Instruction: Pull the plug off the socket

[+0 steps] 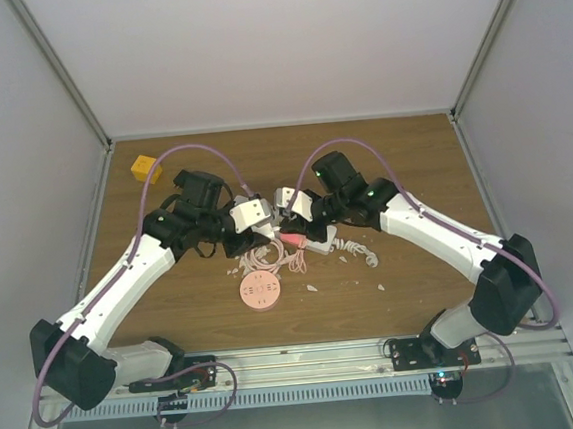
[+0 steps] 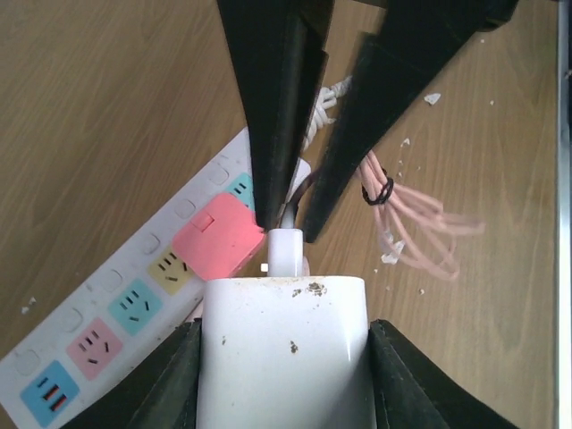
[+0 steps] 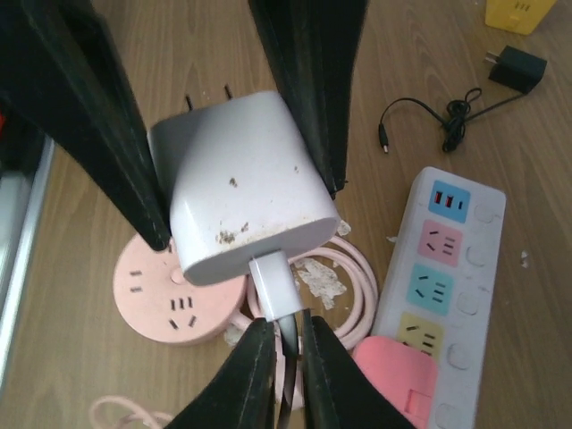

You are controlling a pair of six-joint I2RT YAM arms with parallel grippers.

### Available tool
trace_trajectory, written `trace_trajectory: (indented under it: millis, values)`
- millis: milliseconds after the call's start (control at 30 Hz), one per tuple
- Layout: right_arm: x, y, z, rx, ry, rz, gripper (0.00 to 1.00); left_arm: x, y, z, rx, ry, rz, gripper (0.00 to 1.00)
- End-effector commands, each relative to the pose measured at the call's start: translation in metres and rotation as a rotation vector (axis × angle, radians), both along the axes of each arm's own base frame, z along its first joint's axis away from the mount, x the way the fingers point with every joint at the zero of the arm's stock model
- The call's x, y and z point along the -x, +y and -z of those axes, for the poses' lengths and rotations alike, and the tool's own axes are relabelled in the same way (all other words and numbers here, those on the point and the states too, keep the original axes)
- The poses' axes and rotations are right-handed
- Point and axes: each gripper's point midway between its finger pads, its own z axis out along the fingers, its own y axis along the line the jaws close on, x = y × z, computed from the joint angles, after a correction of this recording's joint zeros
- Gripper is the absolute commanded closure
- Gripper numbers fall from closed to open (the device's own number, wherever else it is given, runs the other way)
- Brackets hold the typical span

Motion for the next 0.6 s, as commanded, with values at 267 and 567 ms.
trace_trajectory:
  millis: [267,567]
  values:
    - [0.000,0.000,-0.035,-0.089,-0.054,0.019,0.22,-0.027,0.032,-0.012,0.099,-0.032,-0.104,0.69]
    - [-0.015,-0.016,-0.034,-0.107,-0.050,0.067,0.00,-0.078,0.138,-0.019,0.208,-0.044,-0.400,0.68]
